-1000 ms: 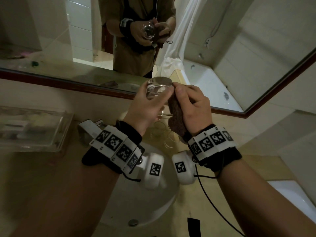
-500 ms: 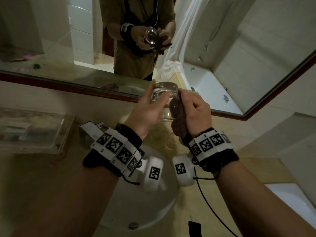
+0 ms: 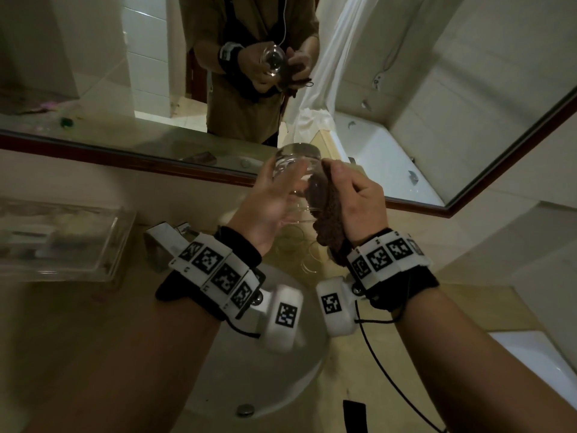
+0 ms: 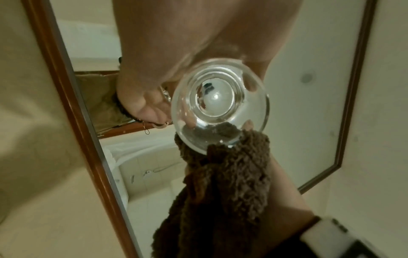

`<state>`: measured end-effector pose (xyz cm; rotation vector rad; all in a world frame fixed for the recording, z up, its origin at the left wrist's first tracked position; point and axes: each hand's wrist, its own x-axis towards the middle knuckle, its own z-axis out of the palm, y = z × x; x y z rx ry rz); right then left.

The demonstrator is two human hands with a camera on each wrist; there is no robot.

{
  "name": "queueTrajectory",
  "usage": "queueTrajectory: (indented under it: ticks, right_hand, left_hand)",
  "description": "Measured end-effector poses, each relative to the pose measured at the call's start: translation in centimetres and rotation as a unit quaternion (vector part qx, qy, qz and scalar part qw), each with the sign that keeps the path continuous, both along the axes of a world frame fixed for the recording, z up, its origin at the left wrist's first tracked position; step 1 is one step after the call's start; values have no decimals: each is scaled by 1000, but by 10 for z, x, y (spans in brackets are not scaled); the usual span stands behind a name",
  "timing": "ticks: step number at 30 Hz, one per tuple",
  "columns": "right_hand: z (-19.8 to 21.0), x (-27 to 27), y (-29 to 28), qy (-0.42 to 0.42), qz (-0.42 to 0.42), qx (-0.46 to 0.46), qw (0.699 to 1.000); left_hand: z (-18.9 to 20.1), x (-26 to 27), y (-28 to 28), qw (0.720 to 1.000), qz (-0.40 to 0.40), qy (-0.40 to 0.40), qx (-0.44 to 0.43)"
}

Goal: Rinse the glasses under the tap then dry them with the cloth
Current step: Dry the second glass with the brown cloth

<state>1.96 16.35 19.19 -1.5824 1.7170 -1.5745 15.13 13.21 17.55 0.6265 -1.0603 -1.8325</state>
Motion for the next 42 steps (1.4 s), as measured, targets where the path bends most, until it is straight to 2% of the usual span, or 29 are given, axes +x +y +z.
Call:
queueTrajectory:
  ticks: [4, 8, 10, 13, 15, 18, 21, 23, 30, 34, 36, 40, 42]
  right_hand:
    - [-4, -3, 1, -23, -8, 15, 1000]
    - [0, -7, 5, -91, -24, 25, 995]
    - [1, -10, 6, -169, -18, 42, 984]
    - [0, -10, 6, -309, 75, 46, 947]
    - [1, -8, 7, -334, 124, 58, 932]
    - [-1, -6, 6, -284, 124, 94, 946]
    - [-2, -3, 8, -169, 92, 111, 975]
    - [-2, -5, 9, -122, 57, 104, 985]
    - [-10, -5, 10, -58, -12, 31, 998]
    - [-11, -6, 10, 28, -45, 13, 999]
    - [-10, -6, 9, 9, -30, 27, 999]
    - [-5, -3, 12, -119, 52, 56, 990]
    - [-5, -3, 11, -89, 35, 62, 994]
  left_hand:
    - [-4, -1, -2, 998, 21, -26, 48]
    - [-10, 1, -10, 987, 96, 27, 124]
    - [-13, 2, -14, 979, 123, 48, 158]
    - [-14, 2, -14, 976, 124, 68, 168]
    - [-13, 0, -12, 976, 107, 92, 168]
    - [-11, -3, -8, 976, 94, 120, 155]
    - [-10, -6, -6, 978, 94, 130, 134]
    - [-11, -8, -6, 979, 90, 135, 121]
    - [-14, -8, -3, 983, 86, 124, 108]
    - [-14, -10, -1, 981, 100, 123, 110]
    - [-14, -11, 1, 980, 109, 121, 113]
    - [-15, -11, 1, 982, 121, 100, 109]
    - [-16, -11, 1, 983, 118, 96, 105]
